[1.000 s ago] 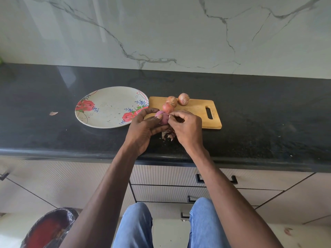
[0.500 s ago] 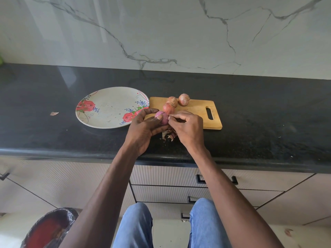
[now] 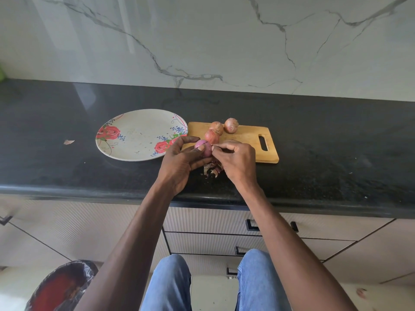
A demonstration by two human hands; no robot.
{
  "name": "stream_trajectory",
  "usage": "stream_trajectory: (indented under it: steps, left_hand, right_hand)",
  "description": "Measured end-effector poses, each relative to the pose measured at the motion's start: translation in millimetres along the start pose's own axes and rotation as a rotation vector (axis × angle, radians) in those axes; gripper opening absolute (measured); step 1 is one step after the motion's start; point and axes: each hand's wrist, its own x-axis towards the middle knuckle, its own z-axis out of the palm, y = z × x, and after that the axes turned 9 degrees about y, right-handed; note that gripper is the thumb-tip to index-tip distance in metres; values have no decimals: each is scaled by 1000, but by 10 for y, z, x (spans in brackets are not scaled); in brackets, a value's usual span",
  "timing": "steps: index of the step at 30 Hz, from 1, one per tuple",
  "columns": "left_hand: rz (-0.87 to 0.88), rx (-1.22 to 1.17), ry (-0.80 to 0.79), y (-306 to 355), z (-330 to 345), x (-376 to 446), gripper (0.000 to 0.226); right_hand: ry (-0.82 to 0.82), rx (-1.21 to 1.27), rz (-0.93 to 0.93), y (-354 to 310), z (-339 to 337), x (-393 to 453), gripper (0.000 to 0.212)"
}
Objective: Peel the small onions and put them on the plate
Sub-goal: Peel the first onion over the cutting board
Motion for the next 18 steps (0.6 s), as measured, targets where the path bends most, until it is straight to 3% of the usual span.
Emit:
stream_trajectory:
  steps: [8, 18]
  left_hand:
    - [-30, -26, -6, 10, 14, -9, 24]
    - [-7, -12, -2, -3, 10, 3, 28]
  right_hand:
    - [5, 54, 181, -15, 12, 18, 9]
    - [11, 19, 40, -36, 17, 0, 6]
